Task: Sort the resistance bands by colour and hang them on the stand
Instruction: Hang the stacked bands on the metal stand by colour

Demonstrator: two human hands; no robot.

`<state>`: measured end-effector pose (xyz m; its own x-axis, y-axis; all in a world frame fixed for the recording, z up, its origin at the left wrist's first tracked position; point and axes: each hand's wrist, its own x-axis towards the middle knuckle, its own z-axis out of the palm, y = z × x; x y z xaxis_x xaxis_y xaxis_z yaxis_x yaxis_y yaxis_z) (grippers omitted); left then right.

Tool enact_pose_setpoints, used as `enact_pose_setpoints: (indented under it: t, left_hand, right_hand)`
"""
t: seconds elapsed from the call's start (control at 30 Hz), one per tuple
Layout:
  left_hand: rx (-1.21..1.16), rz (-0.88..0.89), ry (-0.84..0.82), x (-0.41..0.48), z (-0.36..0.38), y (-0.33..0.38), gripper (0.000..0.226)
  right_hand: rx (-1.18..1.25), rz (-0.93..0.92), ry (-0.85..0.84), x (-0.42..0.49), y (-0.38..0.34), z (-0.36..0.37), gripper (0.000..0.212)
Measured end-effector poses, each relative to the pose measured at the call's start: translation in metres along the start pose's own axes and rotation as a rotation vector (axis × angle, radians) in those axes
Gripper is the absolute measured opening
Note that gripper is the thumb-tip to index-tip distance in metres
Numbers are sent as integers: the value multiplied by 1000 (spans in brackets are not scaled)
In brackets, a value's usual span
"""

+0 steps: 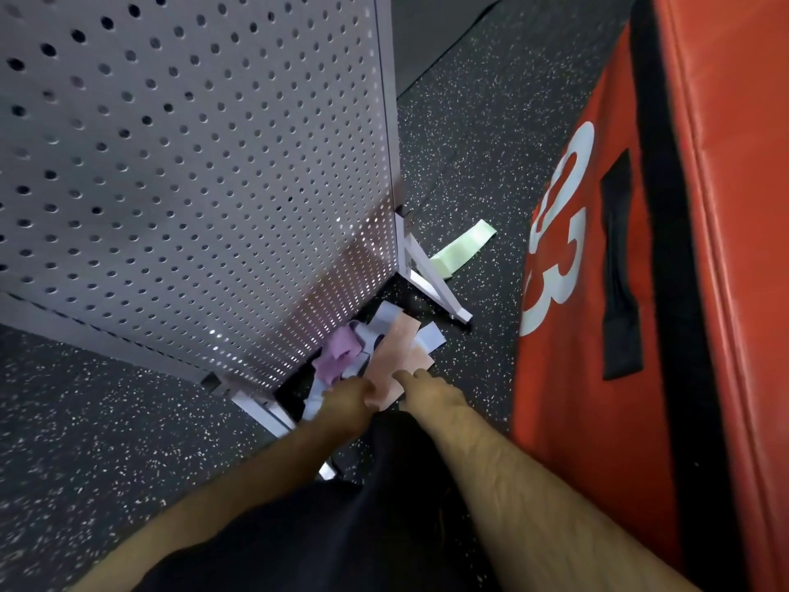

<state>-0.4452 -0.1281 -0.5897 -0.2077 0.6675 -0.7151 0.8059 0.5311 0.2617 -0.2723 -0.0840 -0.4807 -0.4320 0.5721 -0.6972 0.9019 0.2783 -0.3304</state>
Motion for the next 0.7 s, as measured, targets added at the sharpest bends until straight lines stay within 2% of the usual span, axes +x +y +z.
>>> enact_pose_setpoints:
  t: [0.1, 0.17, 0.27, 0.37, 0.47, 0.57, 0.7]
  left_hand:
    - [-60, 40, 24, -10, 4, 9, 33]
    - [-18, 80, 31, -13, 9, 8, 29]
    - [-26, 73, 61, -4, 17, -4, 8]
    - [-115, 108, 78, -17, 9, 3, 13]
    - [-247, 177, 124, -37, -10, 21, 20]
    - [-297, 230, 88, -51, -25, 32, 29]
    - [-156, 223, 6, -43, -21, 30, 21]
  right_hand:
    - [15, -8, -6, 3, -1, 5, 54]
    - [21, 9, -28, 5, 0, 8, 49]
    - [50, 50, -69, 6, 2, 13, 47]
    - [128, 98, -64, 3, 6, 11, 46]
    - [165, 83, 50, -2, 7, 2, 48]
    - [193, 52, 132, -11, 0, -12, 49]
    - [200, 62, 83, -16, -3, -15, 46]
